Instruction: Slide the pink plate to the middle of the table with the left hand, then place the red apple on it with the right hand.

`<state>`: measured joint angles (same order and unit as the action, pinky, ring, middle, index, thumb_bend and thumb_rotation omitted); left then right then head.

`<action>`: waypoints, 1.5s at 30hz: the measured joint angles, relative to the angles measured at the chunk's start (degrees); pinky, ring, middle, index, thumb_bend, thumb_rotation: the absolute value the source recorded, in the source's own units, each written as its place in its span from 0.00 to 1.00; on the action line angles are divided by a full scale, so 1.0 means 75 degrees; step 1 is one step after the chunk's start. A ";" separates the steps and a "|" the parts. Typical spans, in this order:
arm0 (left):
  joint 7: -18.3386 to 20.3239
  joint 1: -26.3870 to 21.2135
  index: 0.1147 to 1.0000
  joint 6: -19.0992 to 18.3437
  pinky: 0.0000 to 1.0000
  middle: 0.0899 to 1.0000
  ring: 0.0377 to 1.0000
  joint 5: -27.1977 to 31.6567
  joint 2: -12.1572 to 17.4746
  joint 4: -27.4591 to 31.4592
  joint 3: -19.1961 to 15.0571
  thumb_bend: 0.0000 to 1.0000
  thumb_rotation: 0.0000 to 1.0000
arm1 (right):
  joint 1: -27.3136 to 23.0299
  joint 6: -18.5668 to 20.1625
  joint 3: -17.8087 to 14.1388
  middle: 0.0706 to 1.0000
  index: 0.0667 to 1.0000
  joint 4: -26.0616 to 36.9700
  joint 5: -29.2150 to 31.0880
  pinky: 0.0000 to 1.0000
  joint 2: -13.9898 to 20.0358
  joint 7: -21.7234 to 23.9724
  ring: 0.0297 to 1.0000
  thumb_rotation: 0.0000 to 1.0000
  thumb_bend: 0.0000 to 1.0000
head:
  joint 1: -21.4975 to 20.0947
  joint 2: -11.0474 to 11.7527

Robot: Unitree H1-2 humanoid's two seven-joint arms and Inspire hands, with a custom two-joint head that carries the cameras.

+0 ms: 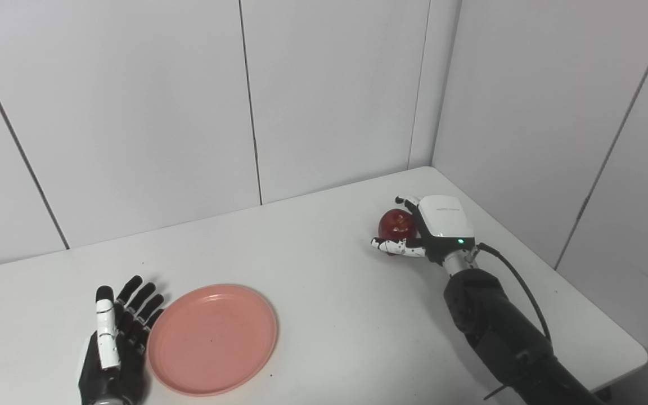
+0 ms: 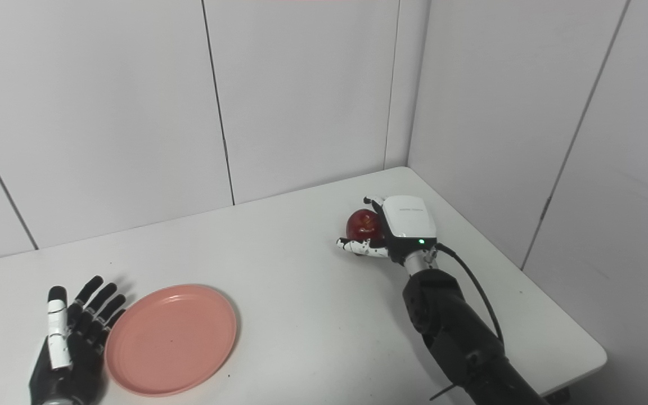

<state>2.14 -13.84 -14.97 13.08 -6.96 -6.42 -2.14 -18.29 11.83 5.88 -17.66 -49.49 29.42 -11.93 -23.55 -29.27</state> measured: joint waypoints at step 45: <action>-0.0172 0.0098 0.78 -0.0100 0.84 0.83 0.83 -0.0031 -0.0007 0.0190 0.0118 0.67 0.95 | -0.0013 -0.0652 0.0263 0.24 0.49 -0.0301 0.0582 0.14 0.0017 -0.0571 0.17 0.62 0.46 | 0.0058 -0.0070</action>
<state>0.85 -13.10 -15.72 12.85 -7.02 -5.00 -1.26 -18.39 6.95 7.85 -19.92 -45.12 29.54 -16.21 -23.12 -29.79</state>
